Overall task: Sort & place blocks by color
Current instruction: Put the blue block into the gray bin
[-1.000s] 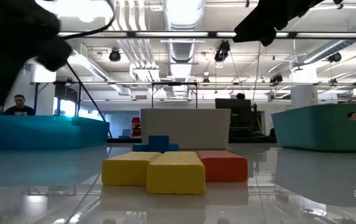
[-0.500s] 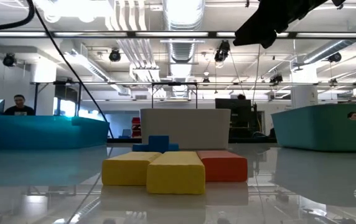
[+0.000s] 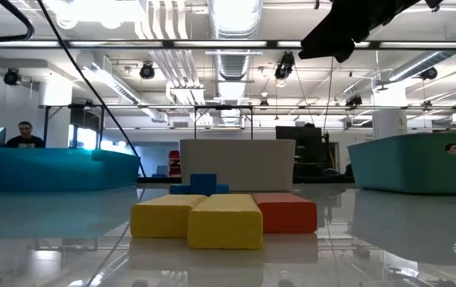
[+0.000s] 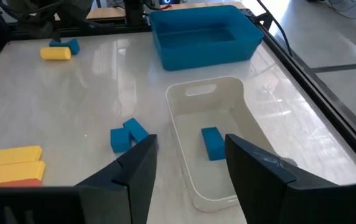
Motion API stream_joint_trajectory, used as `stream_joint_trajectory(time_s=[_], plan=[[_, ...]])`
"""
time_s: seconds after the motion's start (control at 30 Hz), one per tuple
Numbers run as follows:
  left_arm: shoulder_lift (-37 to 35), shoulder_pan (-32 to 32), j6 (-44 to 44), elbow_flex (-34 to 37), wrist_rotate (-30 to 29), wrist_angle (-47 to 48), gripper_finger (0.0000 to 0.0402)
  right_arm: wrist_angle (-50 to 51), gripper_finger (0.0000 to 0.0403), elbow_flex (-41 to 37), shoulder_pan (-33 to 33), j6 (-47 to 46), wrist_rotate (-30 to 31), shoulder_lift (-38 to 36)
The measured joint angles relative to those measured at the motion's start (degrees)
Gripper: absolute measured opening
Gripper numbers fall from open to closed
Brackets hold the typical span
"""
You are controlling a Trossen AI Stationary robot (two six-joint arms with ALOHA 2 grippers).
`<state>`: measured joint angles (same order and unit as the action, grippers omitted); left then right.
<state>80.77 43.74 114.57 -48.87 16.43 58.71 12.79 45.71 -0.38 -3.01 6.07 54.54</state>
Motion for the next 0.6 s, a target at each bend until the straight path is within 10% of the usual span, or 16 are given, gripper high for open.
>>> stream_joint_trajectory(time_s=[0.6], plan=[[0.0, 0.2, 0.4, 4.1, -2.4, -4.7, 0.0226, 0.2, 0.0178, -0.7, 0.0, 0.0, 0.0, 0.0]])
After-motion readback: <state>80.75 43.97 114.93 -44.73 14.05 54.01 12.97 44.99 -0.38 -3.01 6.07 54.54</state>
